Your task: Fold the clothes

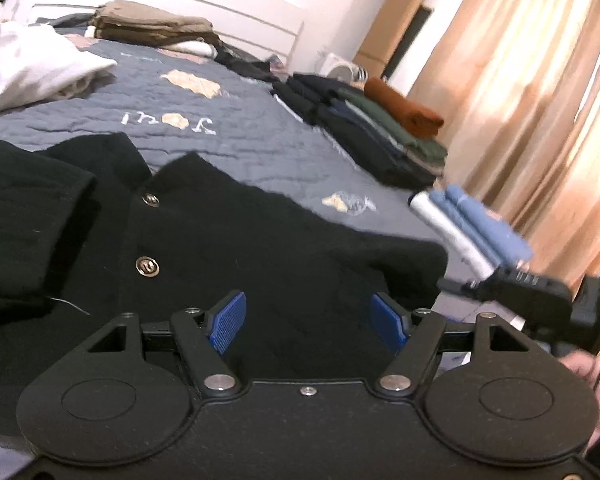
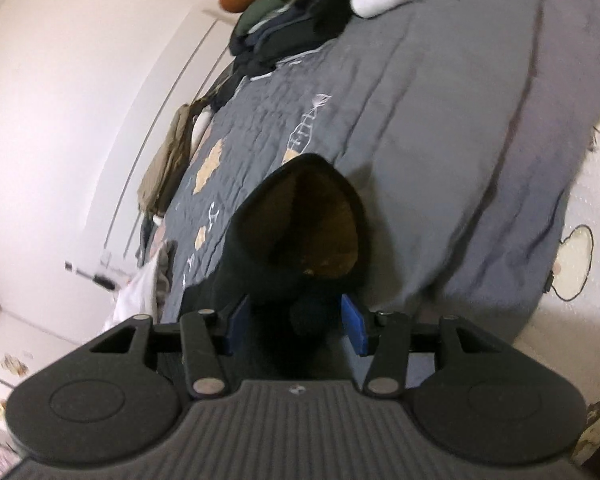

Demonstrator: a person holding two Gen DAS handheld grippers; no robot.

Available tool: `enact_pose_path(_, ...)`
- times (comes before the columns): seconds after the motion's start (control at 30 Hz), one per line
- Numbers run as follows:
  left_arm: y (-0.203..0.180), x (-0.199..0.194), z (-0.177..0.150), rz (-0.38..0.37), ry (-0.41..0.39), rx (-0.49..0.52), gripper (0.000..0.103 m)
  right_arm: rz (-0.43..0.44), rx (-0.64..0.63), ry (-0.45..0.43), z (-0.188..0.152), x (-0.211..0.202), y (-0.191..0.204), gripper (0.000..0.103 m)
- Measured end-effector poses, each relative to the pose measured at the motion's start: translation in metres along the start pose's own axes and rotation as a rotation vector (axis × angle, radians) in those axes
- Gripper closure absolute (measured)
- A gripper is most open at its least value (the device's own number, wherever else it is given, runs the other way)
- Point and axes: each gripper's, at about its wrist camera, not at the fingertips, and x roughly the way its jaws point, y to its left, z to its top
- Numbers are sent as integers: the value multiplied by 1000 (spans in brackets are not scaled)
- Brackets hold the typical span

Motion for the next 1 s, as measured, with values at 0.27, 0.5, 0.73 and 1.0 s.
enact_pose_path(0.27,-6,11,-4,-6,28,50,34,161,345,4,0,16,-27,53)
enact_pose_path(0.5,-19,28,-13,-36,77,97,34,62,308,-50,-1,30,-22,53)
enact_pose_path(0.73,-44,44,-32,-63,164,257,34,-39,232,-64,3,46,-20,53)
enact_pose_path(1.0,-49,47,-43,-60,196,314,34,-14,190,-94,5,39,-15,52)
